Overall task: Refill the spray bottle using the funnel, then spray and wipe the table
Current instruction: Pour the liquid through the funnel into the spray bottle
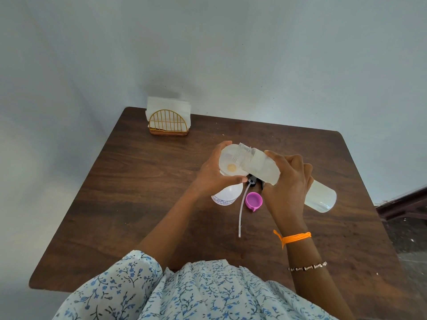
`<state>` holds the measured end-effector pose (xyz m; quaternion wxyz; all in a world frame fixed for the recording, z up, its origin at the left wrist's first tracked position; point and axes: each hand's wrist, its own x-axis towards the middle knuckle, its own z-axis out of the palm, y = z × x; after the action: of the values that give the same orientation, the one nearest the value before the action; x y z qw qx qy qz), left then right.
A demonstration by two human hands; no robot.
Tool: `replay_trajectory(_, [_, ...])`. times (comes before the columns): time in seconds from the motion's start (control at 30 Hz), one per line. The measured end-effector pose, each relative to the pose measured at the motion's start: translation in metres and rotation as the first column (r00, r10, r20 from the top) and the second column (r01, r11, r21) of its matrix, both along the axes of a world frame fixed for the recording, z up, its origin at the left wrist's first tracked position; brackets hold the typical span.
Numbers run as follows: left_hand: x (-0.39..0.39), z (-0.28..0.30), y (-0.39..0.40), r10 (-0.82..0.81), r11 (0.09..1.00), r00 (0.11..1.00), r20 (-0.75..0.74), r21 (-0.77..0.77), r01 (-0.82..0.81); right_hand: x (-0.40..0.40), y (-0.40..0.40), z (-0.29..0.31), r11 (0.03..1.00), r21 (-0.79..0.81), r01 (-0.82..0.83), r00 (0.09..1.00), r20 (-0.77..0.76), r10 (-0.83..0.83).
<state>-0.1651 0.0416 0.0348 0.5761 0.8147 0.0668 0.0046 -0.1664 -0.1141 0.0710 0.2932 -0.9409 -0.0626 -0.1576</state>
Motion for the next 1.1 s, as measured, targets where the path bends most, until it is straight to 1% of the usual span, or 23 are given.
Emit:
replay_trajectory(0.17, [0.0005,-0.0016,0.0007,0.0,1.0,1.0,-0.003,0.012,0.0,0.0005,0.0,-0.0022,1.0,-0.006,-0.006,0.999,0.039,0.006])
replay_trajectory(1.1, [0.0012,-0.0044,0.0008,-0.003,1.0,1.0,0.003,0.018,0.003,0.0015,0.0015,-0.0006,0.999,-0.031,-0.013,0.999,0.037,0.014])
